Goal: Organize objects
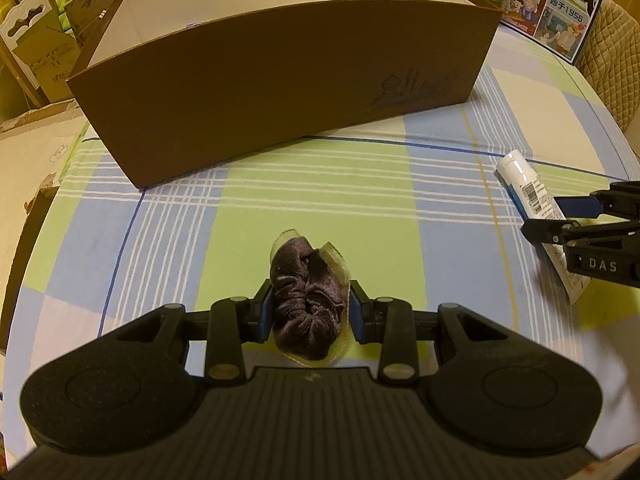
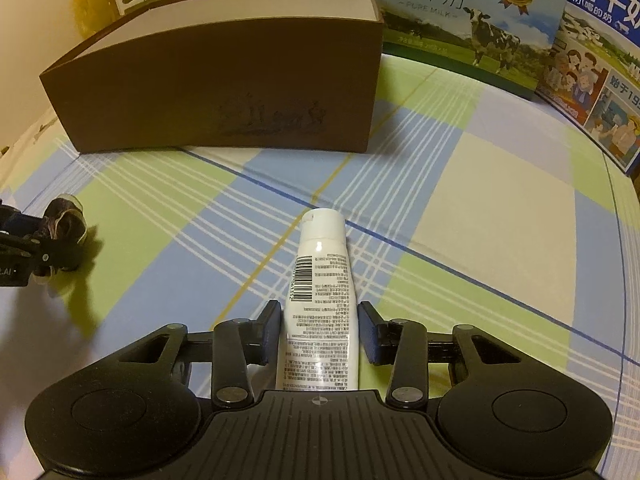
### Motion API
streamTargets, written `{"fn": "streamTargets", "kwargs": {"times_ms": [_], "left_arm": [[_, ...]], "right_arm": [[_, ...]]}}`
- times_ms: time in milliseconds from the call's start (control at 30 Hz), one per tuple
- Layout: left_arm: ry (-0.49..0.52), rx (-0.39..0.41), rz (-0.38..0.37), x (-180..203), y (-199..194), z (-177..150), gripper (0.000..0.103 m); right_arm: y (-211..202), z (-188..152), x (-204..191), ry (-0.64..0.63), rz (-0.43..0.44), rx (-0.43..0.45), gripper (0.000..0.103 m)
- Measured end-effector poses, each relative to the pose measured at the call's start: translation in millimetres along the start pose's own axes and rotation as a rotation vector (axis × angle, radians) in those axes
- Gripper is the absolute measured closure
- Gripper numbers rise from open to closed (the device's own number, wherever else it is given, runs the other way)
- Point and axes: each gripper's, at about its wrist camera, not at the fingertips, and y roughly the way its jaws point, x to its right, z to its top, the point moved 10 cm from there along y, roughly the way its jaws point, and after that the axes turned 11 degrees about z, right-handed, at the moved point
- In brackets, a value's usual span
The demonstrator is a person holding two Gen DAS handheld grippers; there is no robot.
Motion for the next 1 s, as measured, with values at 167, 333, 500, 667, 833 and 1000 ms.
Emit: {"fn": "streamTargets", "kwargs": {"times_ms": [167,333,500,667,833,1000], "left_arm": [[-0.008,-0.001,0.005,-3,-2,-1,0.071],[-0.021,0.006,0.009,-7,-6,0,0.071],[-0.034,0.018,0.012,-12,-11,4,0.071],[-0.039,0.028,0.011,-15,-14,9,0.071],[-0.045,0.02,0.01,-16,-12,7,0.071],[-0.049,0.013,0.011,-17,-11,4,0.071]], "right_arm": [[-6,3,-7,-0.008,0.019,0.003,0.065],[-13,12,-16,-0.025,0.043,0.023,0.065],[-21,25,-28,-0.042,0.087,0.039,0.098],[-23,26,-37,-0.051,0.118,0.006,0.103],[-18,16,-31,-0.034,0.098,-0.012,0.096],[-17,9,-31,-0.054,0.114,0.0,0.054]]}}
